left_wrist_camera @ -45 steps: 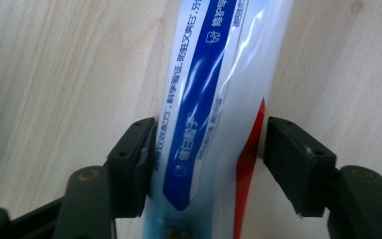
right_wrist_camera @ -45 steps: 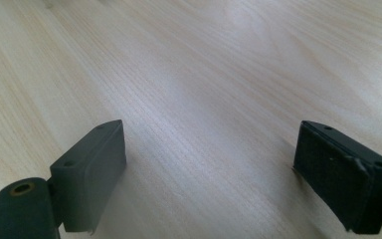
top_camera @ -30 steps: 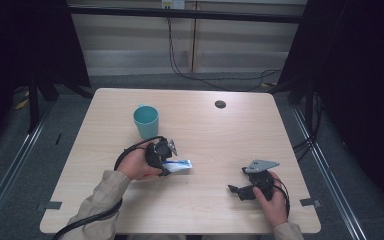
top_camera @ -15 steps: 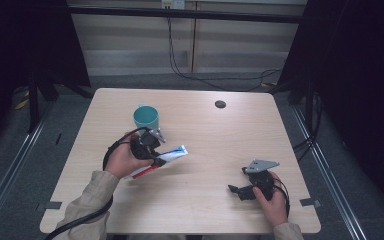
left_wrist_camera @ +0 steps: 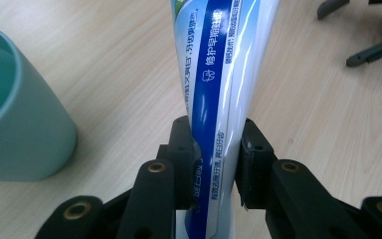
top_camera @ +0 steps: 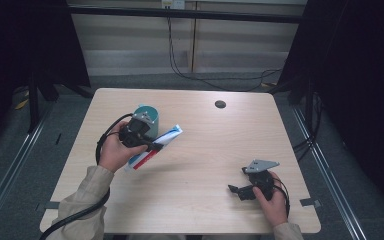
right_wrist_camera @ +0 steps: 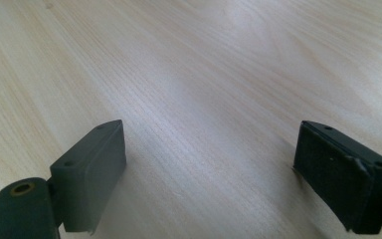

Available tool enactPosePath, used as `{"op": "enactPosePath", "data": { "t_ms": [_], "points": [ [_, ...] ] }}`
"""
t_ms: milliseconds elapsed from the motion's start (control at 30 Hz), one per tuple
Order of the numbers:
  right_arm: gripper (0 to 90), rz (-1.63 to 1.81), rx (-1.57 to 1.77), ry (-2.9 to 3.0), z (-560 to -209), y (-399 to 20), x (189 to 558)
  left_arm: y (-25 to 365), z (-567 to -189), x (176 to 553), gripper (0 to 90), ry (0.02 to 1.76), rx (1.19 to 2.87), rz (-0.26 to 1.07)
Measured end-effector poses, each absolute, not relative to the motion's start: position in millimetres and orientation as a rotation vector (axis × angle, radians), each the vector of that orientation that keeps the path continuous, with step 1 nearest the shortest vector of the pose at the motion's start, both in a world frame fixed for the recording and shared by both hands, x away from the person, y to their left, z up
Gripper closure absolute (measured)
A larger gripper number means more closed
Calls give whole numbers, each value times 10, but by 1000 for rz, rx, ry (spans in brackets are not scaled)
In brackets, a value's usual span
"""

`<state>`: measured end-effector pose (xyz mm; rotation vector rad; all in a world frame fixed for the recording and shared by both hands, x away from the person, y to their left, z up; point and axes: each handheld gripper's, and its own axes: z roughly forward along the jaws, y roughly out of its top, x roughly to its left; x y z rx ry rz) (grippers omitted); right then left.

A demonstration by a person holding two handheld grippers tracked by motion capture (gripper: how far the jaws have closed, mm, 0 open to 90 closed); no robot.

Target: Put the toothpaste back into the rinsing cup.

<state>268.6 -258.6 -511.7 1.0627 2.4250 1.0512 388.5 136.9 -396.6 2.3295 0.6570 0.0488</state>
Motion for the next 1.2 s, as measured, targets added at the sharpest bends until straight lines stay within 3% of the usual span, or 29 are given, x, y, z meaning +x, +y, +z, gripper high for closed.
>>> {"op": "enactPosePath", "data": {
  "t_ms": [367,1200],
  "points": [
    [124,1052,1063,2424,-5118,-2586,2686,1414,-3789,3968,736,716,2193,82],
    [124,1048,1063,2424,-5116,-2586,2685,1398,-3550,4126,737,793,2062,169]
  ]
}}
